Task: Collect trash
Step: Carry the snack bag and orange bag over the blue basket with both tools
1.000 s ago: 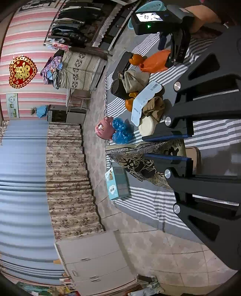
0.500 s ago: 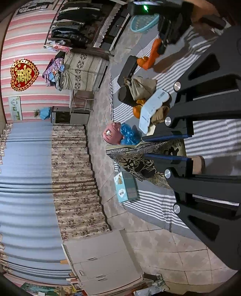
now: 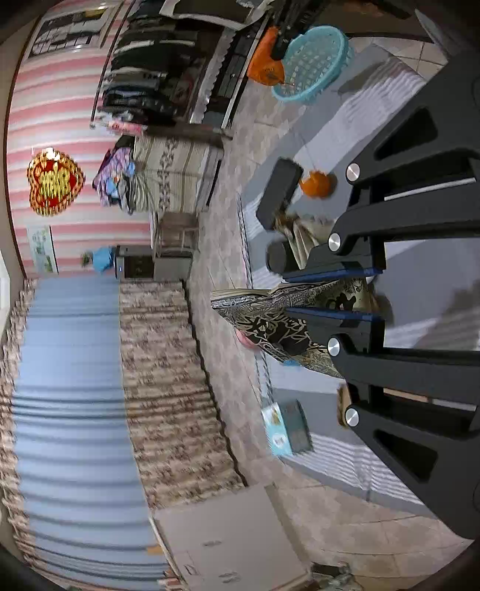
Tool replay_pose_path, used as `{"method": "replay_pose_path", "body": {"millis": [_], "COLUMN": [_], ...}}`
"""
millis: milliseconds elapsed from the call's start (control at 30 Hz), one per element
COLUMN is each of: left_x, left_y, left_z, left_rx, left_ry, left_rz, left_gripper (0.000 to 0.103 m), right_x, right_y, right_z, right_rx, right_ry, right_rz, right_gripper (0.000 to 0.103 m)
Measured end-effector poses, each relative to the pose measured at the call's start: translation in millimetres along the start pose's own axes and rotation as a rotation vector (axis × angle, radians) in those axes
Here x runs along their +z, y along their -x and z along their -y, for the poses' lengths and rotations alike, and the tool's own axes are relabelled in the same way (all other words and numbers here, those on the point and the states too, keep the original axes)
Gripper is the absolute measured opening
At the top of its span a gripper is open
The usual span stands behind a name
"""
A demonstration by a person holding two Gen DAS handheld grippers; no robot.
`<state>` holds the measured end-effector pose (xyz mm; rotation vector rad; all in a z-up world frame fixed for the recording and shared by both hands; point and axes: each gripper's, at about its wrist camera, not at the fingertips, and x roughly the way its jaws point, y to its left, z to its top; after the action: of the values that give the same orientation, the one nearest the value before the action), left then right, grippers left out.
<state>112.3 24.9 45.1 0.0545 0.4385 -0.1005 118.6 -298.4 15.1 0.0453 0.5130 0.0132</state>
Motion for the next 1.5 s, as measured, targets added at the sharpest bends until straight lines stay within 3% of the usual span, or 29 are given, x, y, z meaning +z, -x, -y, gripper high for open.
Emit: {"method": "replay_pose_path", "body": {"millis": [267,500,967,1200,1500], "left_x": [19.0,24.5,9.0,-2.1,-11.6], "left_y": [-25.8,-57.3,-115.5,-128.1,-144.5], "left_z": [83.8,165.8,311.5,353.7,380.6], "left_rx": [-0.113,-0.22,-0.446,-0.516,-0.563], "left_ry": [-0.052,-0.101,-0.166,-0.194,-0.214], "left_rz": [0.023,0.015,-0.035,-0.054,-0.106], "left_gripper": [0.012,0.012,0.012,0.012,0.013], "right_x": [-10.0,-22.9,-52.1,-56.0,-57.8], "right_y": [-0.1,-12.2,-52.6,-50.2,-56.1], "right_z": [107.1,170.1,200.0,213.7,210.1], "right_rx": [-0.135,-0.16,-0.155,-0.167,-0.167], "right_ry": [-0.139,-0.228,-0.275,-0.322,-0.311], "right_rz": [0.007,-0.001,-0.092,-0.078,-0.098], "right_gripper": [0.006,0.006,0.006,0.006,0.006]}}
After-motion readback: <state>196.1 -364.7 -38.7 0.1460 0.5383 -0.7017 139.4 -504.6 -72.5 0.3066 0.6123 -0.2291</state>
